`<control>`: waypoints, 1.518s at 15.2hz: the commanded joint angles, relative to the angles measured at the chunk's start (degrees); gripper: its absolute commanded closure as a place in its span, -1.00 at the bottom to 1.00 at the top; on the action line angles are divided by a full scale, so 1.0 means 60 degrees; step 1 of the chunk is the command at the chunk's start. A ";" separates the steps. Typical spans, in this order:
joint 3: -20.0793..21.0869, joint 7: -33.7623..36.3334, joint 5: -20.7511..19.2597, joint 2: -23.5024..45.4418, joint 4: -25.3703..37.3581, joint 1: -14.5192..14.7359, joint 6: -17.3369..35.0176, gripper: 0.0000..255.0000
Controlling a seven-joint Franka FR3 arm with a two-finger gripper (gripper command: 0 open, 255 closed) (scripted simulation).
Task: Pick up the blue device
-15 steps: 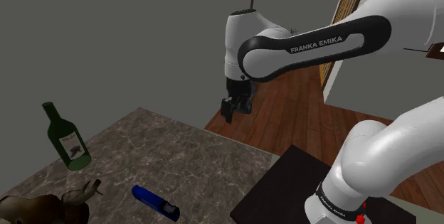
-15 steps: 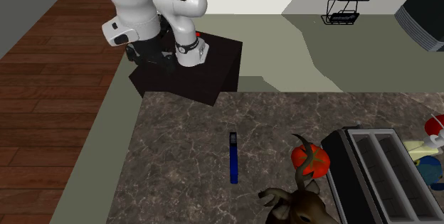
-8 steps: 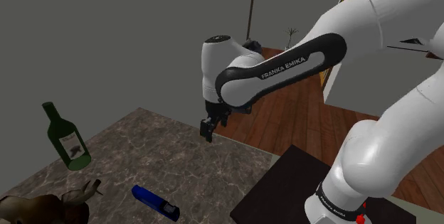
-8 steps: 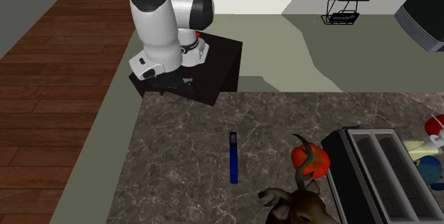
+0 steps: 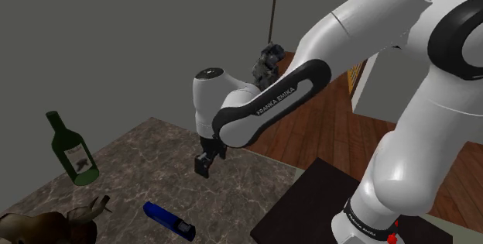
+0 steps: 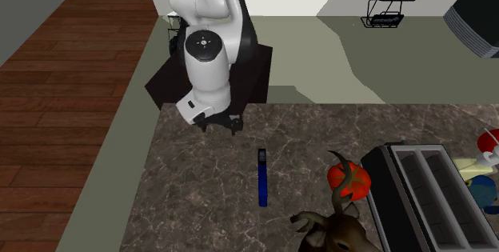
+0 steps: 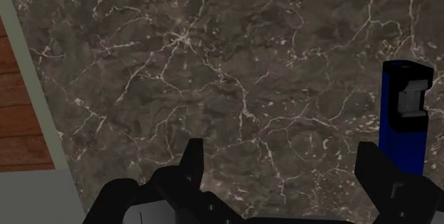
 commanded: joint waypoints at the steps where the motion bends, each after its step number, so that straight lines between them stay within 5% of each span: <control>1: 0.0171 0.0488 -0.0400 0.0782 0.0388 0.0153 0.0347 -1.00; 15: -0.0284 0.2611 -0.2843 0.5666 0.3992 0.2204 0.1339 -1.00; 23: -0.0638 0.2862 -0.3222 0.6474 0.4187 0.2482 0.1944 -1.00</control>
